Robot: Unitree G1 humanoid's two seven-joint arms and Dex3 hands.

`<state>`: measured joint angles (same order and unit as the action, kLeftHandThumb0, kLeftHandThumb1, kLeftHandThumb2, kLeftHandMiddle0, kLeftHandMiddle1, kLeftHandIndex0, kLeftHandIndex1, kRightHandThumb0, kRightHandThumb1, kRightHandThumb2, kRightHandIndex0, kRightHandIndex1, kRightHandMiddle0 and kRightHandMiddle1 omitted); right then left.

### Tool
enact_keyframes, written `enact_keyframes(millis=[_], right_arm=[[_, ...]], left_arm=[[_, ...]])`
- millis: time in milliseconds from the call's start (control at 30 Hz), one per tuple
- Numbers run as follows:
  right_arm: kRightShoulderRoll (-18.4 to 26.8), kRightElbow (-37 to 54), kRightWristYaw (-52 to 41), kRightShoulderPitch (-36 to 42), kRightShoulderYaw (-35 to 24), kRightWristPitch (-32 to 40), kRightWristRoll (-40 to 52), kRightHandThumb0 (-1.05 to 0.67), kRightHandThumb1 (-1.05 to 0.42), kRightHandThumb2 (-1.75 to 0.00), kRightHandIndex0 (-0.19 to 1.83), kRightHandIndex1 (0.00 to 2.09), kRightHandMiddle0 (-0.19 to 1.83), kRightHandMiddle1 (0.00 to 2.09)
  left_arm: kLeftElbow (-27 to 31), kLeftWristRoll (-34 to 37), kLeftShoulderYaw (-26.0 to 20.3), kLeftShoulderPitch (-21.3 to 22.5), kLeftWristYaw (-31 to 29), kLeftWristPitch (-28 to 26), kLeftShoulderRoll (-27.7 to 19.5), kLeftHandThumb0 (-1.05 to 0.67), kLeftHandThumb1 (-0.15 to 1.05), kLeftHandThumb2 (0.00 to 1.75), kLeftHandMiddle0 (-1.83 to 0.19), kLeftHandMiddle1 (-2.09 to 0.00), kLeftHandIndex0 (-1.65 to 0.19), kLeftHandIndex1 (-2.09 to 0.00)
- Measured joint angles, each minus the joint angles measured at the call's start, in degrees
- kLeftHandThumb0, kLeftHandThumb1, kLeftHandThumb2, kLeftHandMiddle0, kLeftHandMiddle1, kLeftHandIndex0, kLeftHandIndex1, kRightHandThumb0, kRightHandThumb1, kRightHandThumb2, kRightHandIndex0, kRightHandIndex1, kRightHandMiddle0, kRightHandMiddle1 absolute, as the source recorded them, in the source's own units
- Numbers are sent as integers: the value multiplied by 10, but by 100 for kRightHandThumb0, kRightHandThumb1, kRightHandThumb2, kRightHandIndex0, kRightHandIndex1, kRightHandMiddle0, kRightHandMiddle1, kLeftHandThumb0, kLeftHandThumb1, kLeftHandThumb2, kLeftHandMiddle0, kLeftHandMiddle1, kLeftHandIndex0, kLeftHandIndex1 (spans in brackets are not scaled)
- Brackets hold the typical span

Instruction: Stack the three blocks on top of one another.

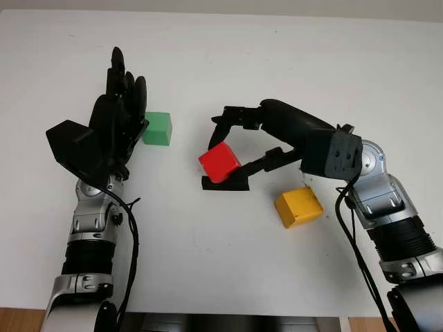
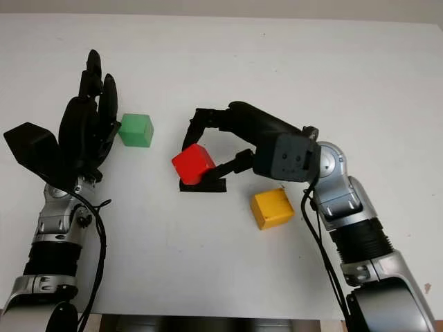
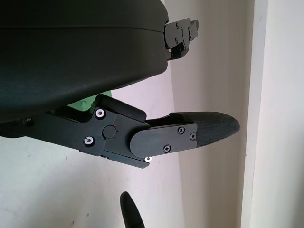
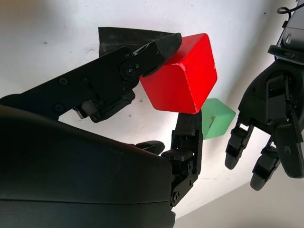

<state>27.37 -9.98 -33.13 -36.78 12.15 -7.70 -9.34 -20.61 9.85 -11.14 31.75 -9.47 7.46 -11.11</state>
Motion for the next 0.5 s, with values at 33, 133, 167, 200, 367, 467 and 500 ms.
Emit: enact_keyframes(millis=[33,133,167,200,367,467,500], right_arm=[[-1,0,-1,1,0,4,1,-44,-91,-5,36,5,41,163],[-2,6,-4,4,0,26,2,-43,-91,-5,36,5,41,161],[-2,7,-4,6,0,32,1,-44,-91,-5,35,5,41,161],[-2,9,-4,7,0,38,0,-45,-91,-5,35,5,40,161],[-2,12,-2,13,0,56,-17,-45,-91,-5,34,5,40,160],[-2,12,0,17,1,59,-31,-44,-91,-5,35,5,41,161],[-2,12,0,18,1,59,-35,-44,-91,-5,34,5,41,161]], left_arm=[[0,0,0,0,0,0,0,-79,105,51,18,-5,18,-4],[0,-1,0,0,3,0,1,-80,105,51,18,-5,18,-4],[0,-1,0,0,3,0,1,-80,105,52,19,-5,18,-4],[0,-1,0,0,3,0,0,-80,105,52,19,-5,19,-4],[0,-1,0,0,0,0,0,-79,105,52,18,-6,18,-5],[0,0,0,0,1,-2,1,-79,105,51,17,-6,18,-5],[0,0,0,0,2,-3,1,-79,105,51,17,-6,18,-5]])
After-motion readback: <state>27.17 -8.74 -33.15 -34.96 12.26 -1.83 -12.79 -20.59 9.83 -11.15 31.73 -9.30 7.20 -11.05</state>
